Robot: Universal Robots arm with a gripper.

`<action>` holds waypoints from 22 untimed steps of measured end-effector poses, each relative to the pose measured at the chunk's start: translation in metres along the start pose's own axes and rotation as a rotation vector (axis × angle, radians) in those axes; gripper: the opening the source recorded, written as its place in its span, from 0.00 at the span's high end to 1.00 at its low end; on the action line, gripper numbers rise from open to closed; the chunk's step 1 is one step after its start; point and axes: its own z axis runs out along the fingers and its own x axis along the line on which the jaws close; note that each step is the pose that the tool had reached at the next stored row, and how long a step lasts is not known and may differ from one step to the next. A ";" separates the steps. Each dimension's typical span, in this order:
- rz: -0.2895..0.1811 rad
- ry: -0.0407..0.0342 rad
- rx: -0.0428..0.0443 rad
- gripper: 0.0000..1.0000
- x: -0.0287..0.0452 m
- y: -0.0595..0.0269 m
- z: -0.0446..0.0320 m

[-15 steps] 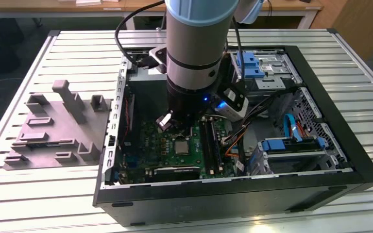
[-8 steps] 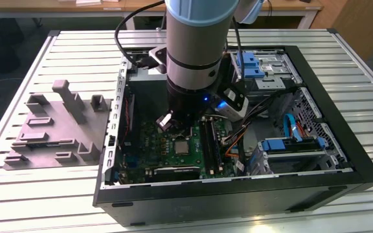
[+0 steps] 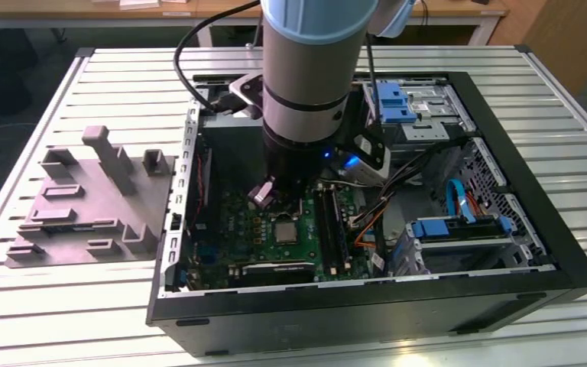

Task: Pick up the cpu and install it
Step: 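Close the cpu cover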

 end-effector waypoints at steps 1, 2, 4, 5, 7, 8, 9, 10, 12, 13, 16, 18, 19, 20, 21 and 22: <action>-0.001 -0.0116 -0.0134 0.89 -0.0003 -0.0002 -0.0001; -0.001 -0.0235 -0.0270 0.89 -0.0007 -0.0006 -0.0001; -0.003 -0.0455 -0.0529 0.89 -0.0017 -0.0014 -0.0001; -0.003 -0.0507 -0.0588 0.89 -0.0028 -0.0024 0.0002; -0.004 -0.0526 -0.0612 0.89 -0.0076 -0.0053 0.0014; -0.004 -0.0525 -0.0611 0.89 -0.0097 -0.0063 0.0019; -0.005 -0.0525 -0.0611 0.89 -0.0120 -0.0072 0.0023; -0.005 -0.0525 -0.0612 0.89 -0.0144 -0.0083 0.0028; -0.005 -0.0525 -0.0611 0.89 -0.0194 -0.0103 0.0036; -0.005 -0.0524 -0.0611 0.89 -0.0226 -0.0117 0.0040; -0.006 -0.0524 -0.0613 0.89 -0.0303 -0.0157 0.0058; -0.011 -0.0520 -0.0614 0.89 -0.0322 -0.0166 0.0067; -0.014 -0.0516 -0.0616 0.89 -0.0328 -0.0167 0.0071; -0.016 -0.0512 -0.0615 0.89 -0.0329 -0.0167 0.0071; -0.016 -0.0511 -0.0616 0.89 -0.0329 -0.0167 0.0071; -0.016 -0.0511 -0.0616 0.89 -0.0329 -0.0167 0.0071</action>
